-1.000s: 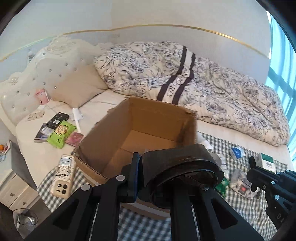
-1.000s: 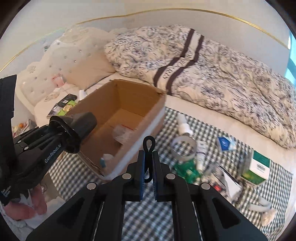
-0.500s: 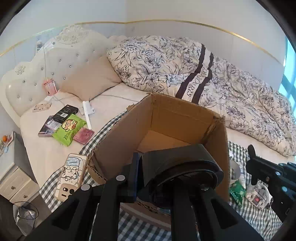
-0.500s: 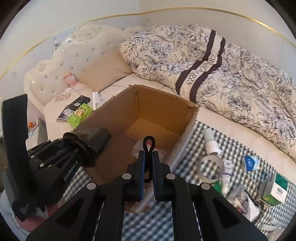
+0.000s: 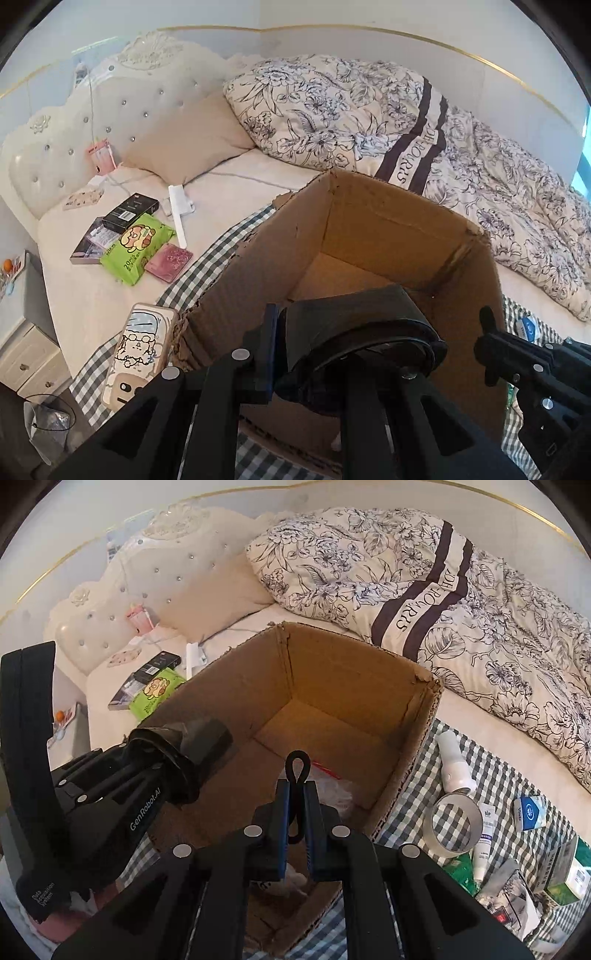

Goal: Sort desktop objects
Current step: 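Open both tools to drop the cup and the ring into the box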

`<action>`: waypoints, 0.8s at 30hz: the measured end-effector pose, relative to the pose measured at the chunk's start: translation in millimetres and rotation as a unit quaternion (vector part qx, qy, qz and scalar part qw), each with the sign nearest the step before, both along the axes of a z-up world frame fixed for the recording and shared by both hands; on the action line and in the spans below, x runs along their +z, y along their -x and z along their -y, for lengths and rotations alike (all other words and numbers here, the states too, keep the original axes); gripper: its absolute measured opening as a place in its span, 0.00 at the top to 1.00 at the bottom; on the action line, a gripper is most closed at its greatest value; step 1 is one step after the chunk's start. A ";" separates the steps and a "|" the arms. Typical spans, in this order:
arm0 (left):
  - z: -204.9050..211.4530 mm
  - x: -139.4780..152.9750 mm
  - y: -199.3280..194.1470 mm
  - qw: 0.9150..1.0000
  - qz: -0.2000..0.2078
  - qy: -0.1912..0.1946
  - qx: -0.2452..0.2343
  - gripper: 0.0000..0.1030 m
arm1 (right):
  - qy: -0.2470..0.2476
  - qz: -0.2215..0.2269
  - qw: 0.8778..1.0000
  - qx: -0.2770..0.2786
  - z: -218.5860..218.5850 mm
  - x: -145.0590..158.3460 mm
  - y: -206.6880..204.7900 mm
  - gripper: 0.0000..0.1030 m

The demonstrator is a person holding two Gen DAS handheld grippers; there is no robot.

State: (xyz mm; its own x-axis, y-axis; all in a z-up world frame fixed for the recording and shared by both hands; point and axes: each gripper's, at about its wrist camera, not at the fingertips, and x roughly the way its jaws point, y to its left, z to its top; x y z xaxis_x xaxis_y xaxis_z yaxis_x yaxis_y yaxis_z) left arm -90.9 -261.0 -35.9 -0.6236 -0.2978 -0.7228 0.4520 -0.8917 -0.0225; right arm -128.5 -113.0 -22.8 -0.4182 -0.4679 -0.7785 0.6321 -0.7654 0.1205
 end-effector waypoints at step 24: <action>-41.0 20.7 -17.3 0.999 -0.005 0.038 -0.007 0.04 | 0.040 -0.007 0.998 -0.043 -54.0 28.0 -17.0 0.44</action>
